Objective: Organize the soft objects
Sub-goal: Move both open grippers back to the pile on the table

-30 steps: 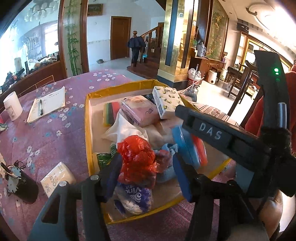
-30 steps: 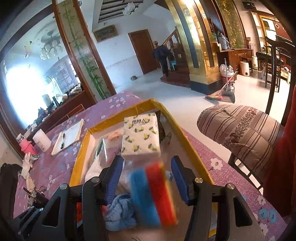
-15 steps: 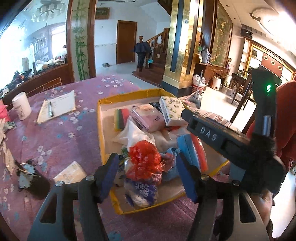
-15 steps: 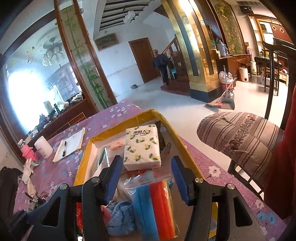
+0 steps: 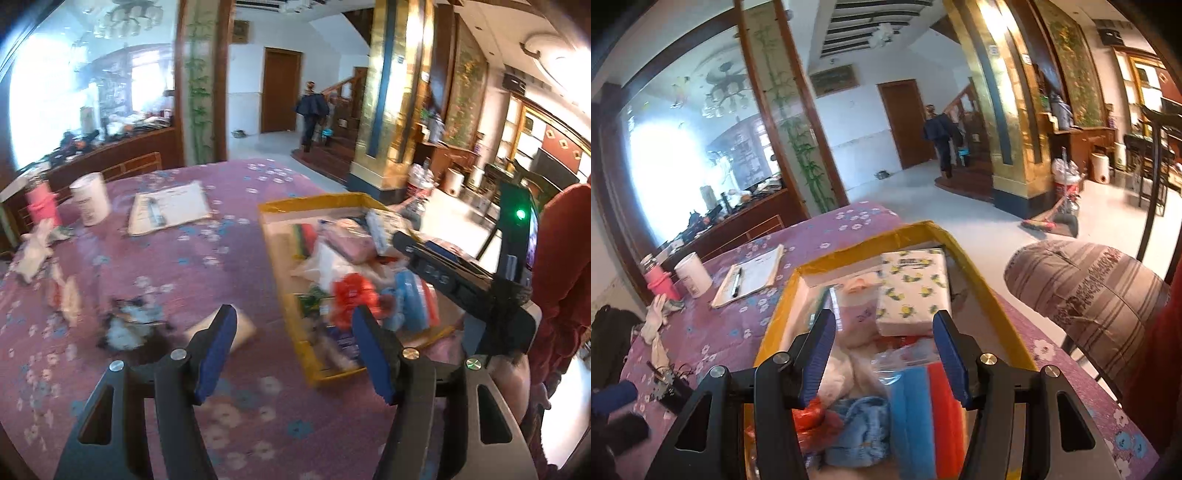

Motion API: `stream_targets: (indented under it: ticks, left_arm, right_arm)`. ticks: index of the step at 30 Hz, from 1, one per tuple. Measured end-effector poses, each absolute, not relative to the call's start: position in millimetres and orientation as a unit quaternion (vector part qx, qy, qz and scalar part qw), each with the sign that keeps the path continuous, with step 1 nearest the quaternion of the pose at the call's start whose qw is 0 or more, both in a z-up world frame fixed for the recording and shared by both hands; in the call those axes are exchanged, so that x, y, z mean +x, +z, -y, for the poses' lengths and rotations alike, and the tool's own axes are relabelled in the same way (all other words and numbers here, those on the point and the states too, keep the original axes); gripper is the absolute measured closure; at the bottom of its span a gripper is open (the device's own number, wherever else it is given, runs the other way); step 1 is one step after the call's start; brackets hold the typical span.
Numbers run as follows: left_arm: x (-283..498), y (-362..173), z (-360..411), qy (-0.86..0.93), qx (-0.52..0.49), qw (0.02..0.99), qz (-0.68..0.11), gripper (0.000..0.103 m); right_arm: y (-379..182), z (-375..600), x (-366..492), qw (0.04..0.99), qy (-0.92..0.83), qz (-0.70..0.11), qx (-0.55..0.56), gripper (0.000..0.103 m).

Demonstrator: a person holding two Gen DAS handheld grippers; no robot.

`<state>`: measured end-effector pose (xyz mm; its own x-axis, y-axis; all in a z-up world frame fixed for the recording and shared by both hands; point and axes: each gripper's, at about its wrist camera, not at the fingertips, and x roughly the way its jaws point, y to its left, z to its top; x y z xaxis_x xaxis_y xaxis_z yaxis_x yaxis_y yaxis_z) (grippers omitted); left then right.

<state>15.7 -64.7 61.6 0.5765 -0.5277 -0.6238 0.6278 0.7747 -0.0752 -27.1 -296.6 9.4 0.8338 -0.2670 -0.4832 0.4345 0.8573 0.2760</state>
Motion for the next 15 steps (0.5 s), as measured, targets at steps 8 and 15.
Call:
stream_targets:
  ticks: [8,15]
  left_arm:
    - [44.5,62.1,-56.7,-0.209,0.018,0.931,-0.300,0.029]
    - [104.1,26.3,-142.7,0.007,-0.012,0.948,-0.317,0.029]
  right_arm:
    - [18.8,258.5,-16.8,0.954,-0.147,-0.222,0.138,0.044]
    - [25.9,165.2,26.3,0.935,0.013,-0.336,0.110,0.027]
